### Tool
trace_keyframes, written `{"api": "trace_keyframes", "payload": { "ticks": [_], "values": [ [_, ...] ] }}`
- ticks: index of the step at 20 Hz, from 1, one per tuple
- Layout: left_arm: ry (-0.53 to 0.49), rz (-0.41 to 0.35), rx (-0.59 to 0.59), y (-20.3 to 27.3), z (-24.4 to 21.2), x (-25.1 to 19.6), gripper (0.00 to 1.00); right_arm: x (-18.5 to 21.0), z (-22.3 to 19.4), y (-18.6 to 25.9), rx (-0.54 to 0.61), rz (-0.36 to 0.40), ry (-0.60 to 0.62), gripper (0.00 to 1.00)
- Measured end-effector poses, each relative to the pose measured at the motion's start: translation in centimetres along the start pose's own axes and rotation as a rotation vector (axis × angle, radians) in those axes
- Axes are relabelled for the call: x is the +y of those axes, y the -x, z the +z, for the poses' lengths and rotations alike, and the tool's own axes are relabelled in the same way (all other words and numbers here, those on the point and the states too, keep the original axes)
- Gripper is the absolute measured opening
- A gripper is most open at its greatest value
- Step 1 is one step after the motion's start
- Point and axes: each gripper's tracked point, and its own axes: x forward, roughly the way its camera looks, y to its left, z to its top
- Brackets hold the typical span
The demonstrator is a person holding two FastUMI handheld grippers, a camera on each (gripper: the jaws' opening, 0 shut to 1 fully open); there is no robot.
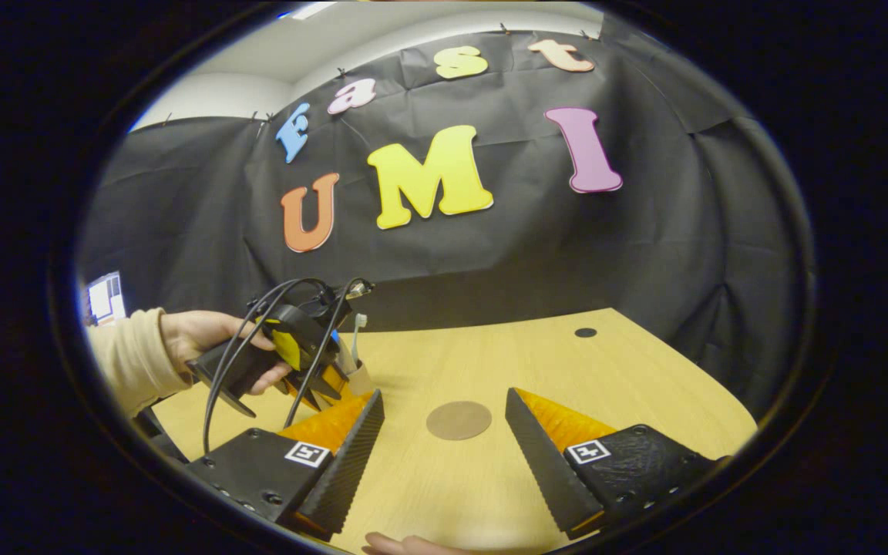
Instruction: Put the toothbrush and toothpaste on the desktop into the cup, then pick up the cup and place it on the coaster on the desktop.
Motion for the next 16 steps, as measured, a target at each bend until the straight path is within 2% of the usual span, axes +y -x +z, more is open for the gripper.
{"api": "trace_keyframes", "payload": {
  "ticks": [1,3,4,6,7,8,11,16],
  "values": [
    [-0.006,0.011,-0.003,0.8,0.2,-0.1,0.37,0.0,0.1,0.0,-0.002,0.0,0.002,0.96],
    [-0.013,0.022,-0.004,1.8,0.5,-0.5,0.32,0.3,0.2,0.2,-0.004,0.002,0.01,0.92],
    [-0.015,0.02,-0.011,2.5,0.8,-0.8,0.31,0.4,0.2,0.3,-0.007,0.006,0.015,0.96],
    [0.0,0.005,-0.016,3.7,1.2,-1.6,0.3,0.5,0.2,0.5,-0.01,0.009,0.02,0.95],
    [-0.001,0.0,-0.02,4.5,1.5,-2.1,0.29,0.4,0.3,0.4,-0.01,0.009,0.02,0.92],
    [-0.009,0.005,-0.027,5.4,1.9,-2.5,0.29,0.3,0.3,0.5,-0.009,0.008,0.019,0.95],
    [-0.04,0.025,-0.059,8.7,3.7,-4.0,0.29,0.0,0.4,0.6,-0.007,0.005,0.011,0.95],
    [-0.106,0.011,-0.079,14.0,6.1,-9.2,0.28,-0.4,1.0,1.0,-0.02,0.005,0.0,0.95]
  ]
}}
